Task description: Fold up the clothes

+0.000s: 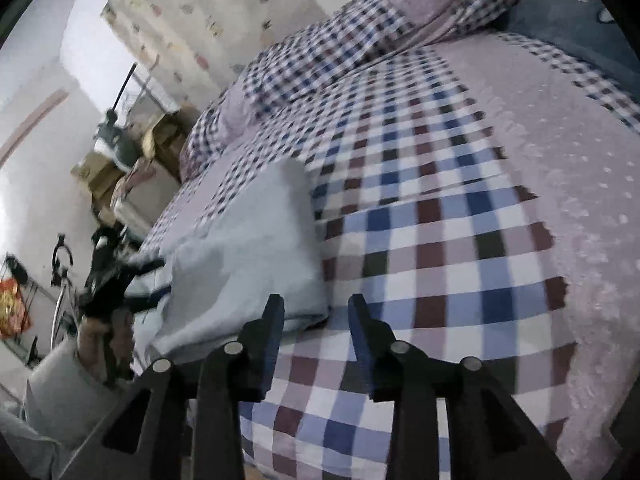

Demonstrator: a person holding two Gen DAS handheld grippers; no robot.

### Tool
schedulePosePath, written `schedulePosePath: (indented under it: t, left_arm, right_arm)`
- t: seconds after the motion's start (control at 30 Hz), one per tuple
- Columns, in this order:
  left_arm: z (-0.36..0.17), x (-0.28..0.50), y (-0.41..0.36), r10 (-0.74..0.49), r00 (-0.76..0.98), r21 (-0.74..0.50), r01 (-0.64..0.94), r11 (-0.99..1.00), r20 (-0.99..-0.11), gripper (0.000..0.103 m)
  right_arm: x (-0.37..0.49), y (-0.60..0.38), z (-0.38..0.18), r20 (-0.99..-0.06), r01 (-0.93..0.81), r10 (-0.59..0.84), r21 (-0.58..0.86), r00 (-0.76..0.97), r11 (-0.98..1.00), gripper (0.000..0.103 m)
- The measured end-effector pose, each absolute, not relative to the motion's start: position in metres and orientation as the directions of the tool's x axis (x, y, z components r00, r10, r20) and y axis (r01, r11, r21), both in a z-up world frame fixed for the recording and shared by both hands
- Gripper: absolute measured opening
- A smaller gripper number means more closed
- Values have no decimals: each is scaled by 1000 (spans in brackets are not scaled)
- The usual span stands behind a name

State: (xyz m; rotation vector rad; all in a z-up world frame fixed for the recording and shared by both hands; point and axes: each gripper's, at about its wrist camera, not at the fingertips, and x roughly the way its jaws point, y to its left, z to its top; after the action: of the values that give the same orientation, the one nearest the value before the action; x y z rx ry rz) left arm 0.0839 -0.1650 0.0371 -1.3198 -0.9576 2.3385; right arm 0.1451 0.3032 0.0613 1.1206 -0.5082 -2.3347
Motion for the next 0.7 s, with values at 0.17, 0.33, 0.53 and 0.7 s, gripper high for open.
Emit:
schedulePosePath:
  t: [0.17, 0.33, 0.53, 0.7]
  left_arm:
    - [34, 49, -166, 563, -525, -677, 34, -736, -638, 86]
    - [25, 33, -185, 640, -497, -762, 70, -643, -586, 53]
    - [18, 32, -201, 658, -501, -788, 82, -610, -561, 15]
    - [33, 33, -204, 638, -564, -784, 27, -620, -524, 10]
  right_arm:
    - [136, 300, 50, -615, 244, -589, 555, -524, -795, 53]
    - [122, 300, 39, -598, 195, -608, 611, -522, -767, 69]
    - [107, 298, 25, -630, 143, -591, 614, -504, -776, 75]
    - [95, 286, 16, -646, 161, -619, 623, -446, -766, 79]
